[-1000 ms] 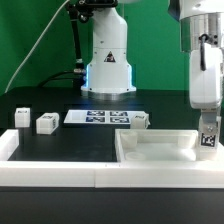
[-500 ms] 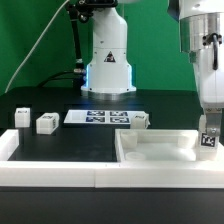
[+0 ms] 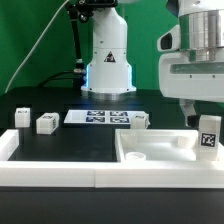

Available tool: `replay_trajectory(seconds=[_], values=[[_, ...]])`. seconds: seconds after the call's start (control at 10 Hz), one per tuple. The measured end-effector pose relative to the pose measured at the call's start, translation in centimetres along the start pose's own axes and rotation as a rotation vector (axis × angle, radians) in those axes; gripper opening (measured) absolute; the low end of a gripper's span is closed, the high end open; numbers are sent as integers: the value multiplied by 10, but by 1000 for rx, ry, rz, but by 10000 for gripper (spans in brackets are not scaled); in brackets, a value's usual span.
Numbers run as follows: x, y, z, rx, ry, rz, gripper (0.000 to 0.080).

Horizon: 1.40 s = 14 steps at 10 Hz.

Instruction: Assemble one leg

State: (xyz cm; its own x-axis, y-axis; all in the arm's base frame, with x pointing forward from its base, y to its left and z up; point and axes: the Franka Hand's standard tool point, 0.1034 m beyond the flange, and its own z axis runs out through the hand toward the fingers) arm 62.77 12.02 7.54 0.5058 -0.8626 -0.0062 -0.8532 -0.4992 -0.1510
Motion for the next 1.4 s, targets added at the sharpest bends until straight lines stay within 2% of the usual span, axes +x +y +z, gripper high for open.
replay_trajectory(seconds=[0.2, 0.4, 0.6, 0.8, 0.9, 1.2, 1.4], values=[[3, 1, 1, -7, 5, -235, 648], [7, 3, 0, -31, 18, -453, 648], [10, 3, 0, -40, 30, -586, 648], [10, 3, 0, -40, 30, -572, 387], [10, 3, 0, -40, 31, -572, 289], [11, 4, 0, -39, 31, -538, 290], [13, 4, 0, -25, 45, -296, 290]])
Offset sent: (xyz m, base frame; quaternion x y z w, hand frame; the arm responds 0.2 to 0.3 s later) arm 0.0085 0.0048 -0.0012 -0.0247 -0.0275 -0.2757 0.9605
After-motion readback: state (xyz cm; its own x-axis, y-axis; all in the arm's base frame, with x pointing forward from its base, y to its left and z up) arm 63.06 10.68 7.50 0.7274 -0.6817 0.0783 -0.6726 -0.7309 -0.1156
